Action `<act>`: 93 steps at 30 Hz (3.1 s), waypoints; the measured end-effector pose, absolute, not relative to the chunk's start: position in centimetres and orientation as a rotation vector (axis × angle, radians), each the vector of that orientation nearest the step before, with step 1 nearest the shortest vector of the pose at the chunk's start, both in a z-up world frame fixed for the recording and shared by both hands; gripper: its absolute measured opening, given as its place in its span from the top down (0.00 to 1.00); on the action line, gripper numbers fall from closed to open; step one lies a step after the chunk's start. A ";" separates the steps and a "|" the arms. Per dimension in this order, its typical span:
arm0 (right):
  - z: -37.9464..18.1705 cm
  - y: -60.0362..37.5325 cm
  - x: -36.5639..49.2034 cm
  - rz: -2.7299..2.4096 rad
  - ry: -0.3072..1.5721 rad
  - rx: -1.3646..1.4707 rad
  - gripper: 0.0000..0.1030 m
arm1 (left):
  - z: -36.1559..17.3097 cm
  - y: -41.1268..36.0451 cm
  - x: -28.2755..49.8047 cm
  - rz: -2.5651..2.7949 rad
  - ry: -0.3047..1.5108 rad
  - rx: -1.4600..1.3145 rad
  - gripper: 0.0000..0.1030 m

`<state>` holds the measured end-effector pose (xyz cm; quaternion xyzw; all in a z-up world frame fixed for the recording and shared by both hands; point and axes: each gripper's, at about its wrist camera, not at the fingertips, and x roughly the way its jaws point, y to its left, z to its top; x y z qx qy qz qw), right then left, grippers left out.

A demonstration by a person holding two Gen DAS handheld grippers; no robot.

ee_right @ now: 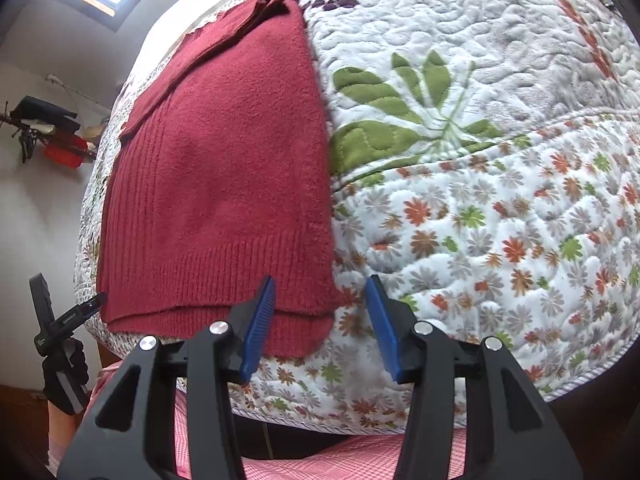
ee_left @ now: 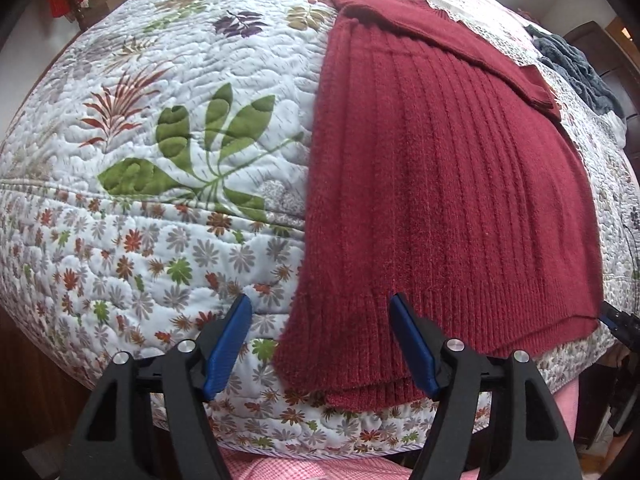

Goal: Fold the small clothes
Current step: 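Move both tools to the ribbed sweater hem and grasp it, then lift the hem with both tools and fold it toward the collar, then open both tools and release the hem on the sweater body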

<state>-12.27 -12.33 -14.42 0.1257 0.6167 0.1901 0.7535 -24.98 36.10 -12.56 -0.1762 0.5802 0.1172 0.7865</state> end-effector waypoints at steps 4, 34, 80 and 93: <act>-15.2 -11.3 -11.9 0.442 1.372 0.300 0.56 | -12.8 36.3 -25.2 0.224 1.254 -0.432 0.31; -12.8 -11.1 -10.3 0.566 1.356 0.426 0.94 | -9.8 37.4 -25.2 0.186 1.134 -0.647 0.94; -16.1 -10.0 9.9 0.539 1.543 0.628 0.88 | -12.2 46.4 -8.7 0.194 1.015 -0.872 0.88; -11.0 -12.3 9.8 0.482 1.396 0.463 0.63 | -8.1 46.9 -10.7 0.191 0.968 -0.658 0.59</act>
